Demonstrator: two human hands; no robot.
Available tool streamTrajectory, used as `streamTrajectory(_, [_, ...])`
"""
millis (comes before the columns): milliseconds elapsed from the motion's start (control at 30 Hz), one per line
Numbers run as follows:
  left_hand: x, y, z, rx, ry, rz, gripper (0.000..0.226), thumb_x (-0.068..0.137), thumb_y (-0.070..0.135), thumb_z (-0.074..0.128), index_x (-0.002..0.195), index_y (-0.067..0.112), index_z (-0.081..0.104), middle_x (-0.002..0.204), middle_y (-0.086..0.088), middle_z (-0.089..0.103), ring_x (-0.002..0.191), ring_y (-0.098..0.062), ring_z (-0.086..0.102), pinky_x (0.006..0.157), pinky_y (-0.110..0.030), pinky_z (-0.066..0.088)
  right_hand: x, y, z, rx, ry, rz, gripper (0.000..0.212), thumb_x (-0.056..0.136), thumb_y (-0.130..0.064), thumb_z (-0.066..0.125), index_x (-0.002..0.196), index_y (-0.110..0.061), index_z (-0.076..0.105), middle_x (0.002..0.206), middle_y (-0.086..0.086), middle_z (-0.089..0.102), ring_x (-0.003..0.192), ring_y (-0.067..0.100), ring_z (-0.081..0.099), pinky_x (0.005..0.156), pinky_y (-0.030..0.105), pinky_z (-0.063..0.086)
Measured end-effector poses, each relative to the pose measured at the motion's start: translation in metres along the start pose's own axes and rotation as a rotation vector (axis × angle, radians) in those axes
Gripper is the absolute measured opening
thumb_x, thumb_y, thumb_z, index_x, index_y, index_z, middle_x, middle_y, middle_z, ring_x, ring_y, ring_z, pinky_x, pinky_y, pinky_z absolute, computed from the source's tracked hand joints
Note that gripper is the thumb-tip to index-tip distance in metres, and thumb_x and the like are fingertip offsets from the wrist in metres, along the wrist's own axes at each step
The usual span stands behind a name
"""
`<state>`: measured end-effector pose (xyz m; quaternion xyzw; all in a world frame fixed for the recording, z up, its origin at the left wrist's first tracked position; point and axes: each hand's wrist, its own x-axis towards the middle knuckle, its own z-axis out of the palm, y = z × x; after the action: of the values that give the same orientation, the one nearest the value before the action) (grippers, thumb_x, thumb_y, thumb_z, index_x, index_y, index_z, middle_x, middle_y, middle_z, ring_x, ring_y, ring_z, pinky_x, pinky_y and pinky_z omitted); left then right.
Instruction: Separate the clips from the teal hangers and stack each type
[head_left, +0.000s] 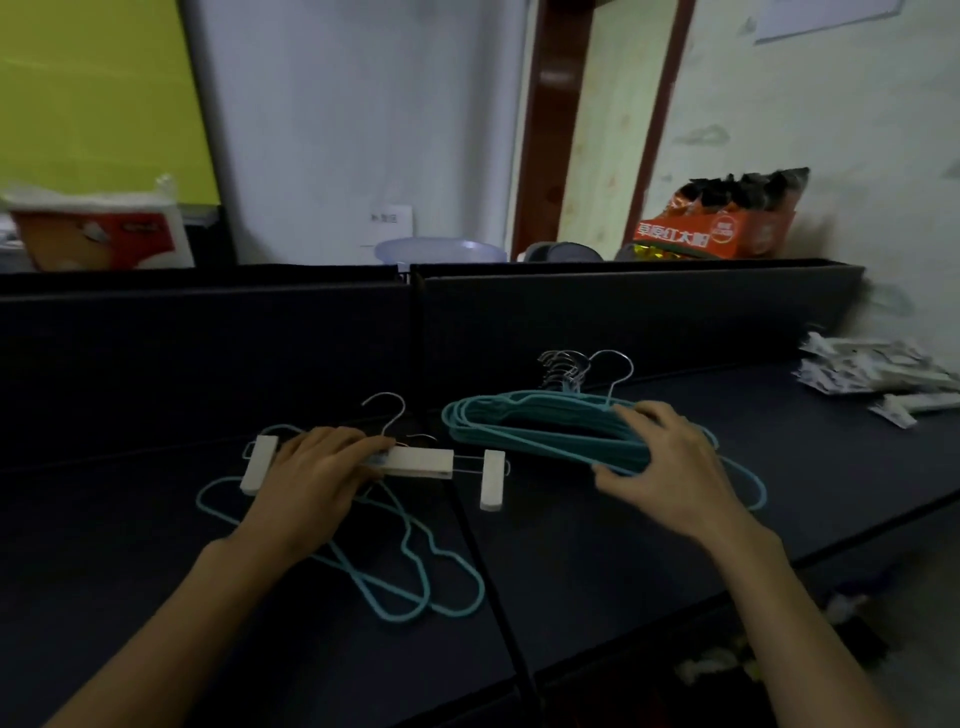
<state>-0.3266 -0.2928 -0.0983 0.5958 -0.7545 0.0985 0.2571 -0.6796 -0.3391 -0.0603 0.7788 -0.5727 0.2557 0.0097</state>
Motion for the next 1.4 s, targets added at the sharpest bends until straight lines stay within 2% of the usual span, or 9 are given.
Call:
streamTrajectory(133, [-0.003, 0.008, 0.006, 0.036, 0.014, -0.06, 0.037, 0.083, 0.024, 0.052, 0.12, 0.023, 0.061, 0.107, -0.001, 0.064, 0.098, -0.029, 0.06, 0.082, -0.047, 0.047, 0.027, 0.011, 0.009, 0.038, -0.08, -0.071, 0.078, 0.071, -0.053, 0.066, 0.138, -0.022, 0.044, 0.13, -0.005, 0.043, 0.116, 0.02, 0.045, 0.106, 0.048, 0.032])
streamTrajectory(400, [-0.001, 0.022, 0.001, 0.062, 0.024, -0.081, 0.043, 0.086, 0.036, 0.035, 0.119, 0.026, 0.06, 0.107, 0.001, 0.064, 0.097, -0.025, 0.061, 0.081, -0.046, 0.049, 0.058, 0.018, 0.015, 0.1, -0.143, -0.169, 0.073, 0.075, -0.048, 0.068, 0.138, -0.023, 0.043, 0.129, -0.005, 0.045, 0.114, 0.016, 0.045, 0.107, 0.041, 0.031])
streamTrajectory(533, [0.005, 0.024, -0.002, 0.053, 0.029, -0.096, 0.044, 0.086, 0.037, 0.034, 0.12, 0.027, 0.06, 0.11, 0.003, 0.063, 0.1, -0.022, 0.058, 0.085, -0.044, 0.046, 0.063, 0.019, 0.016, 0.067, -0.16, -0.177, 0.071, 0.076, -0.05, 0.065, 0.138, -0.024, 0.043, 0.133, -0.006, 0.046, 0.12, 0.014, 0.043, 0.113, 0.043, 0.019])
streamTrajectory(767, [0.011, 0.032, -0.003, 0.042, 0.074, -0.039, 0.044, 0.086, 0.038, 0.034, 0.12, 0.028, 0.06, 0.108, 0.006, 0.063, 0.101, -0.015, 0.052, 0.084, -0.04, 0.046, 0.047, 0.012, 0.011, -0.003, -0.15, -0.122, 0.077, 0.078, -0.053, 0.061, 0.145, -0.029, 0.03, 0.152, -0.001, 0.025, 0.141, 0.016, 0.018, 0.115, 0.04, 0.002])
streamTrajectory(867, [0.012, 0.037, -0.004, 0.031, 0.099, 0.018, 0.044, 0.086, 0.037, 0.035, 0.119, 0.026, 0.061, 0.107, 0.004, 0.063, 0.101, -0.014, 0.048, 0.082, -0.042, 0.047, 0.025, 0.008, -0.001, -0.017, -0.059, -0.086, 0.072, 0.081, -0.05, 0.06, 0.143, -0.026, 0.034, 0.149, 0.0, 0.032, 0.136, 0.016, 0.028, 0.115, 0.04, 0.006])
streamTrajectory(967, [0.013, 0.055, -0.003, -0.008, 0.117, 0.061, 0.041, 0.087, 0.037, 0.039, 0.118, 0.025, 0.063, 0.106, 0.002, 0.065, 0.099, -0.024, 0.058, 0.082, -0.044, 0.047, -0.008, 0.003, -0.016, -0.076, 0.039, -0.003, 0.062, 0.085, -0.045, 0.058, 0.14, -0.021, 0.041, 0.141, 0.001, 0.043, 0.128, 0.019, 0.039, 0.114, 0.042, 0.016])
streamTrajectory(1067, [0.009, 0.084, 0.005, -0.06, 0.143, 0.061, 0.031, 0.085, 0.025, 0.06, 0.114, 0.021, 0.066, 0.105, -0.002, 0.066, 0.097, -0.031, 0.06, 0.083, -0.048, 0.046, -0.053, -0.008, -0.024, -0.15, 0.145, 0.116, 0.054, 0.088, -0.04, 0.056, 0.136, -0.018, 0.046, 0.128, 0.002, 0.054, 0.117, 0.023, 0.049, 0.107, 0.044, 0.033])
streamTrajectory(1167, [0.001, 0.113, 0.016, -0.114, 0.127, 0.122, 0.036, 0.077, 0.014, 0.075, 0.112, 0.019, 0.068, 0.102, -0.004, 0.067, 0.096, -0.033, 0.061, 0.084, -0.05, 0.045, -0.105, -0.017, -0.028, -0.146, 0.216, 0.227, 0.051, 0.088, -0.035, 0.058, 0.134, -0.016, 0.049, 0.122, 0.003, 0.057, 0.113, 0.024, 0.052, 0.099, 0.043, 0.041])
streamTrajectory(1400, [-0.016, 0.195, 0.04, -0.327, 0.077, 0.395, 0.037, 0.08, 0.013, 0.07, 0.115, 0.024, 0.066, 0.105, -0.003, 0.065, 0.096, -0.03, 0.058, 0.085, -0.047, 0.042, -0.244, 0.003, -0.053, -0.233, 0.302, 0.575, 0.045, 0.08, -0.032, 0.055, 0.119, -0.012, 0.062, 0.105, 0.01, 0.064, 0.092, 0.034, 0.06, 0.08, 0.044, 0.051])
